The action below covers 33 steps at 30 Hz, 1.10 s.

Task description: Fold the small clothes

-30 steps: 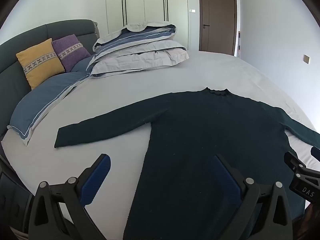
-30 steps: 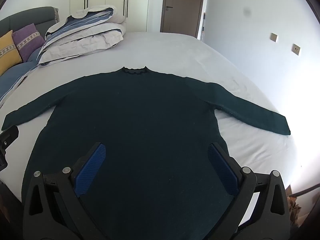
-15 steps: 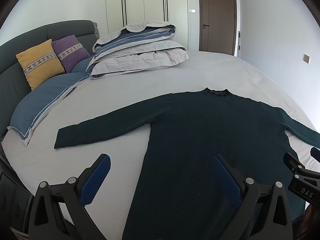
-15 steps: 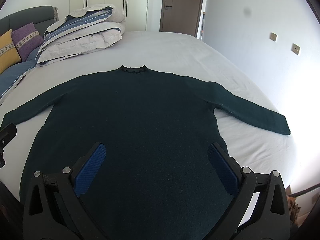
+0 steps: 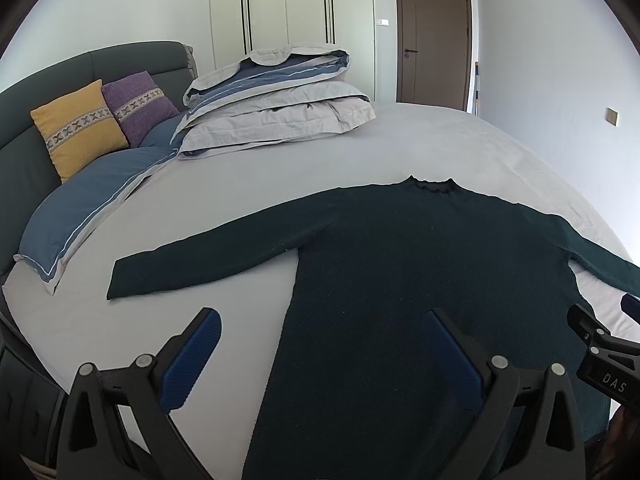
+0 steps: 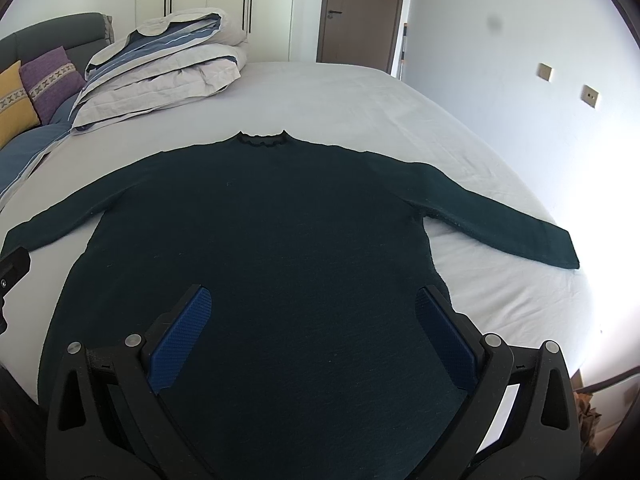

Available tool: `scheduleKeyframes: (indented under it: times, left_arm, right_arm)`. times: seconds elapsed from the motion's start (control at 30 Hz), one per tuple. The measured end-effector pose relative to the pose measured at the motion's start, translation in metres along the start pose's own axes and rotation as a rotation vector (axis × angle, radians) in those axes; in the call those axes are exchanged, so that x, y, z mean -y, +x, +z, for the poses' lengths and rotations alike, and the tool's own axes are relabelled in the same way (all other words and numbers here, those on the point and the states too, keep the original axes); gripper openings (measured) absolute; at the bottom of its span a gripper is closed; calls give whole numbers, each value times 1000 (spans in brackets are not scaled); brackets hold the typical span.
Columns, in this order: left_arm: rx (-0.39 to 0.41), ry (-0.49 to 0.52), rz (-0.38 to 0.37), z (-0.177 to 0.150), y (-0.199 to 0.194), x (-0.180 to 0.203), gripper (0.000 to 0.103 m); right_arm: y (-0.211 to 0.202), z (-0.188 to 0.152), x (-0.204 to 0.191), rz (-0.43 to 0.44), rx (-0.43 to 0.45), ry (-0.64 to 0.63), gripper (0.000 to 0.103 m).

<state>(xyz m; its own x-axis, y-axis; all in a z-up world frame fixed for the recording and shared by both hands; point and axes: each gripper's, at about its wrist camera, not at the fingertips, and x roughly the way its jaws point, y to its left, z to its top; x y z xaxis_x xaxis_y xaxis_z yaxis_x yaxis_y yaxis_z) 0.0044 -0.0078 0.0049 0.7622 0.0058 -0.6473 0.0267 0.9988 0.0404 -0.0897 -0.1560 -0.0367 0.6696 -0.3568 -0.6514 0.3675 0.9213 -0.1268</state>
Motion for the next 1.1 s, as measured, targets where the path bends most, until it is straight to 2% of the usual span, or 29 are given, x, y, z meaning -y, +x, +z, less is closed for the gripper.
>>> scheduleKeyframes:
  times: [1.1]
  left_arm:
    - [1,0,-3,3,4,5,103]
  right_arm:
    - [2,0,4,2,-4,5,103]
